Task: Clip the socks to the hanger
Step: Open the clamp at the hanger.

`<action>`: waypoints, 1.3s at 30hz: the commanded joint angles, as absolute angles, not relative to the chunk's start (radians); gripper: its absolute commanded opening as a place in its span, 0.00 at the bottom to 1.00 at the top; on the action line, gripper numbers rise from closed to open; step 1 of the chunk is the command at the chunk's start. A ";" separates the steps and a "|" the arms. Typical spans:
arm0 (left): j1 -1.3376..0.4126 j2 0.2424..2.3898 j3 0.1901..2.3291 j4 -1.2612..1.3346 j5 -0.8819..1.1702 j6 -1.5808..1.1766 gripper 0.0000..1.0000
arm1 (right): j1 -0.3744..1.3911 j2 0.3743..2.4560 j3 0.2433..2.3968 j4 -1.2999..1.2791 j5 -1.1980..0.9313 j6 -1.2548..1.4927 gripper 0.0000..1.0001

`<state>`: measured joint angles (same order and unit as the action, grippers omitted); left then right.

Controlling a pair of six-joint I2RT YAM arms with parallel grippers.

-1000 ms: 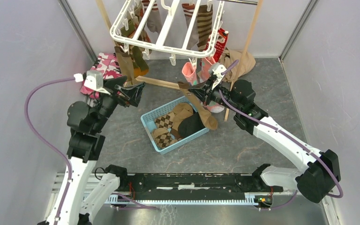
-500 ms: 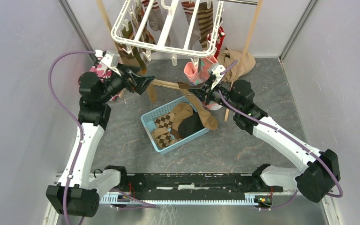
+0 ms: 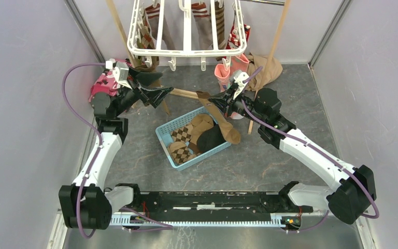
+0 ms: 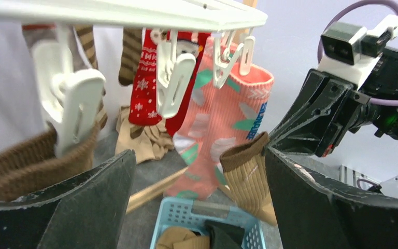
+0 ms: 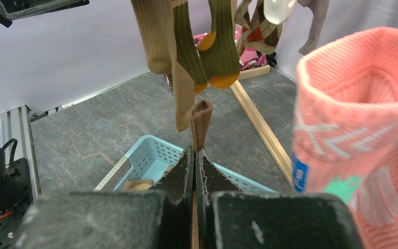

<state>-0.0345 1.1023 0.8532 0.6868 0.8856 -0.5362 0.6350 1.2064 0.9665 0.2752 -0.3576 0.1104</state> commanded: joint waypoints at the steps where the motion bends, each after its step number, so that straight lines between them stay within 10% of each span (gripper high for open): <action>1: -0.033 1.145 0.847 1.020 0.890 -0.672 0.97 | 0.641 1.189 1.005 0.300 -0.352 0.100 0.00; 39: -0.271 1.279 0.822 1.172 0.488 -0.494 0.95 | 0.654 1.228 1.003 0.355 -0.388 0.137 0.00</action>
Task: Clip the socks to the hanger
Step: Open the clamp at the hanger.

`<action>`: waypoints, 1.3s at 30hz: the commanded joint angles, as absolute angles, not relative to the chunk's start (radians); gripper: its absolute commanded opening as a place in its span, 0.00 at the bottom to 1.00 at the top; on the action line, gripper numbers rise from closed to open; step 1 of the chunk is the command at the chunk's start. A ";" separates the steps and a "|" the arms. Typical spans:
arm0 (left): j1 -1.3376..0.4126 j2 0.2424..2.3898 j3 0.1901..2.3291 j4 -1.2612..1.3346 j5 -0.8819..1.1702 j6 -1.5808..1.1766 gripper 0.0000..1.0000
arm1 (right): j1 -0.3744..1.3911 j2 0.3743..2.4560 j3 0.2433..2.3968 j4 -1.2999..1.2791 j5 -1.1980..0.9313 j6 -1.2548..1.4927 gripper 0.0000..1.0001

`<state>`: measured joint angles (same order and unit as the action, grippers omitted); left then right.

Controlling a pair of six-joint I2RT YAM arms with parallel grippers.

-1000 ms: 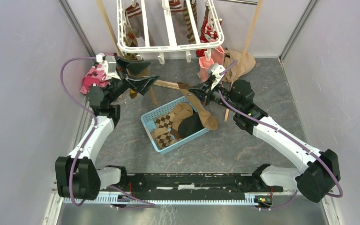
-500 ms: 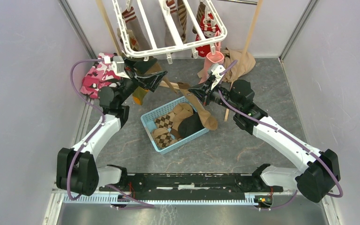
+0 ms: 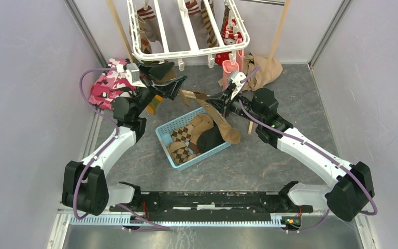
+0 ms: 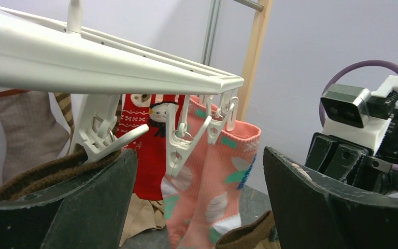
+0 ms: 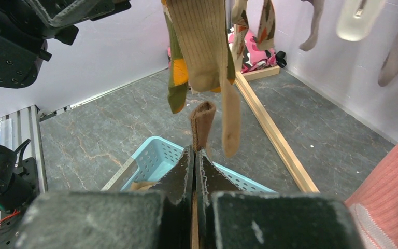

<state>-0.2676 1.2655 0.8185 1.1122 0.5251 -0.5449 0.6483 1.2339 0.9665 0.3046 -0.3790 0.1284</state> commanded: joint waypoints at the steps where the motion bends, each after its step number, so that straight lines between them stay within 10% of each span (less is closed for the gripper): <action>1: -0.271 1.282 0.827 1.172 0.487 -0.496 0.95 | 0.654 1.226 1.002 0.354 -0.387 0.136 0.00; 39: -0.272 1.346 0.959 1.129 0.493 -0.494 0.74 | 0.654 1.206 1.000 0.329 -0.360 0.101 0.00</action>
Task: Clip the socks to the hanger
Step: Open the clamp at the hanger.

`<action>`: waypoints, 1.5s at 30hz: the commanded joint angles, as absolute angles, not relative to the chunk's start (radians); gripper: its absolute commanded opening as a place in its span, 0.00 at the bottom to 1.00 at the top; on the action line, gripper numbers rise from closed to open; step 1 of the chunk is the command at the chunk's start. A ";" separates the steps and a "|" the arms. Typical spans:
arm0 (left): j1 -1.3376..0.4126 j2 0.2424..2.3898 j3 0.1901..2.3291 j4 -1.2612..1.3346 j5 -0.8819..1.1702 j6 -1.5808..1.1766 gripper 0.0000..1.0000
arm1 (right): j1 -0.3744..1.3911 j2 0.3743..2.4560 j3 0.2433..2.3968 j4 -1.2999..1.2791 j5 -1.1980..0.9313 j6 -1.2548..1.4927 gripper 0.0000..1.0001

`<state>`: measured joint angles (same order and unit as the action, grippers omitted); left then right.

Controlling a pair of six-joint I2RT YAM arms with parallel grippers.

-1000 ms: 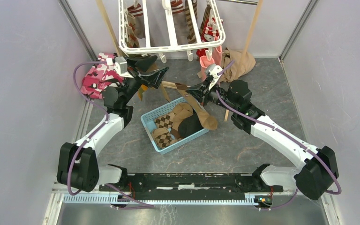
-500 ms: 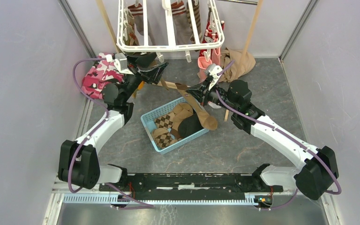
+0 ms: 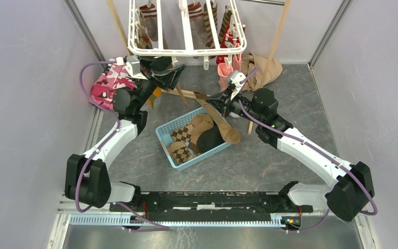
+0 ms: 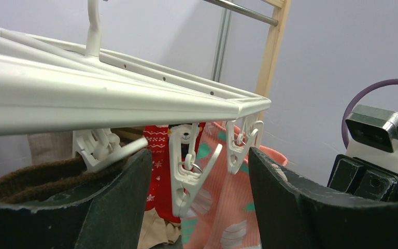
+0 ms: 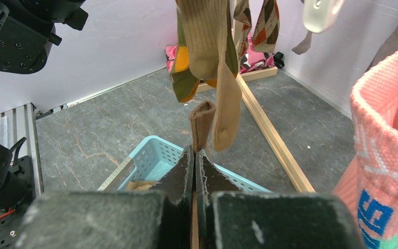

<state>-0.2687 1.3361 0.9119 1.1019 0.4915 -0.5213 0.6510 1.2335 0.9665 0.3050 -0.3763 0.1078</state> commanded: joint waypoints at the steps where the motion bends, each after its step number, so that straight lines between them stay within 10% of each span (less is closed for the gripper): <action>1: -0.272 1.348 0.960 1.129 0.495 -0.494 0.73 | 0.655 1.205 1.000 0.328 -0.360 0.101 0.00; 45: -0.287 1.379 0.987 1.213 0.492 -0.609 0.60 | 0.654 1.202 0.996 0.327 -0.359 0.098 0.00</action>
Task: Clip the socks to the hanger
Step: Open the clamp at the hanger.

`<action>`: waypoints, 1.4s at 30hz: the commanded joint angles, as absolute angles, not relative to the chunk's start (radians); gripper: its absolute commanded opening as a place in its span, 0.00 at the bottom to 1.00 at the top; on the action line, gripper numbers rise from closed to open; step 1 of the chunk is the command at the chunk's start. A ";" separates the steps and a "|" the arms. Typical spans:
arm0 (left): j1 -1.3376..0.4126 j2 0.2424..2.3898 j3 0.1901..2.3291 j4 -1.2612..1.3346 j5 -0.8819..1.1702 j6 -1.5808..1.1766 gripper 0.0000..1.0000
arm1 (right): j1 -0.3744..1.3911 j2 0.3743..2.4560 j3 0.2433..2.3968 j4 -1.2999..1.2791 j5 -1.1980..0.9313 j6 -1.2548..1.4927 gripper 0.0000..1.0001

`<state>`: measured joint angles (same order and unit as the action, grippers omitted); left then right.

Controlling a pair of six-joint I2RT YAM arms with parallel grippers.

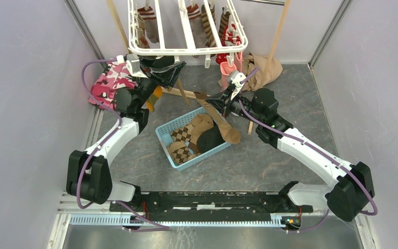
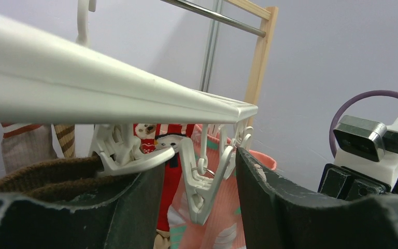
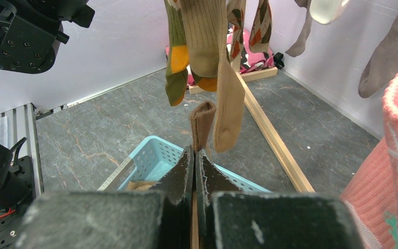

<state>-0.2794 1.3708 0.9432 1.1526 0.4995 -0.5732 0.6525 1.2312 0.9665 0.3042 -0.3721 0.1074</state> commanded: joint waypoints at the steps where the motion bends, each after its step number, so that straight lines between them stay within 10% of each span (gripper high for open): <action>1: -0.288 1.380 0.989 1.217 0.492 -0.610 0.60 | 0.655 1.201 0.996 0.327 -0.359 0.099 0.00; 14: -0.295 1.391 1.001 1.230 0.489 -0.620 0.56 | 0.654 1.201 0.996 0.326 -0.358 0.096 0.00; 30: -0.300 1.397 1.020 1.233 0.490 -0.660 0.24 | 0.655 1.197 0.993 0.326 -0.358 0.093 0.00; 42: -0.301 1.397 1.031 1.226 0.499 -0.673 0.50 | 0.654 1.191 0.988 0.326 -0.356 0.094 0.00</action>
